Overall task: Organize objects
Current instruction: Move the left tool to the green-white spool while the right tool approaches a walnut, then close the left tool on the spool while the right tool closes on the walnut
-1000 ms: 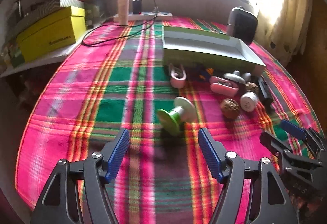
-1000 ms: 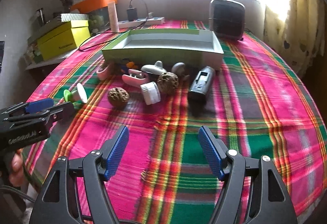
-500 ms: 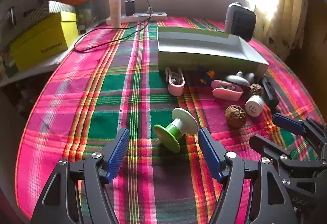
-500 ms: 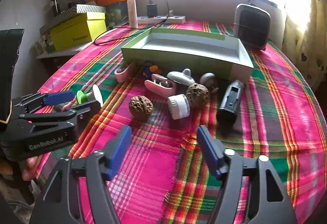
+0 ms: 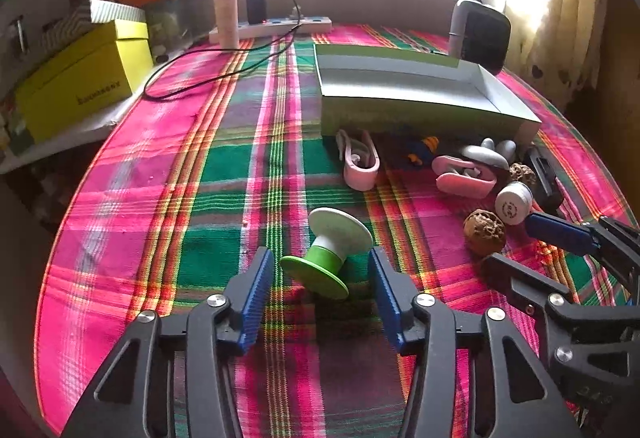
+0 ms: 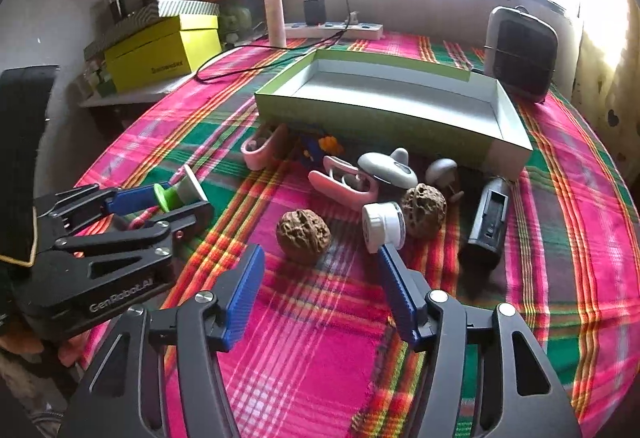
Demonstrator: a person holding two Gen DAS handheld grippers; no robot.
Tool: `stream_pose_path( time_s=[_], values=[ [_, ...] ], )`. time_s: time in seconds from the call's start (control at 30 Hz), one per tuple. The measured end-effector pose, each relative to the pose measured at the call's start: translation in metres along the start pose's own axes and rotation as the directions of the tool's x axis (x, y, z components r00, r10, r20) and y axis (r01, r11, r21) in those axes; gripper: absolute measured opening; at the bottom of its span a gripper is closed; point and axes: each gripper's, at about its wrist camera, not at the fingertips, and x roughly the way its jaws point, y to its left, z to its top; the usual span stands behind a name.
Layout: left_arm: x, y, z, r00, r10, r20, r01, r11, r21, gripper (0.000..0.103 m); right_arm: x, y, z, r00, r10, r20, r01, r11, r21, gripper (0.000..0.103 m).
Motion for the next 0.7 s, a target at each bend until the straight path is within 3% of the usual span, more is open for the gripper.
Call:
stream_pose_path(
  time_s=[0.27, 0.7],
  values=[
    [0.001, 0.006, 0.003, 1.000, 0.001, -0.004, -0.001, 1.000, -0.007, 0.030, 0.007, 0.005, 0.006, 1.000, 0.009, -0.015, -0.009, 1.000, -0.024, 0.052],
    [0.003, 0.005, 0.008, 1.000, -0.028, -0.012, 0.028, 1.000, 0.003, 0.029, 0.015, 0.004, 0.011, 0.999, 0.014, -0.042, -0.015, 0.999, -0.030, 0.031]
  ],
)
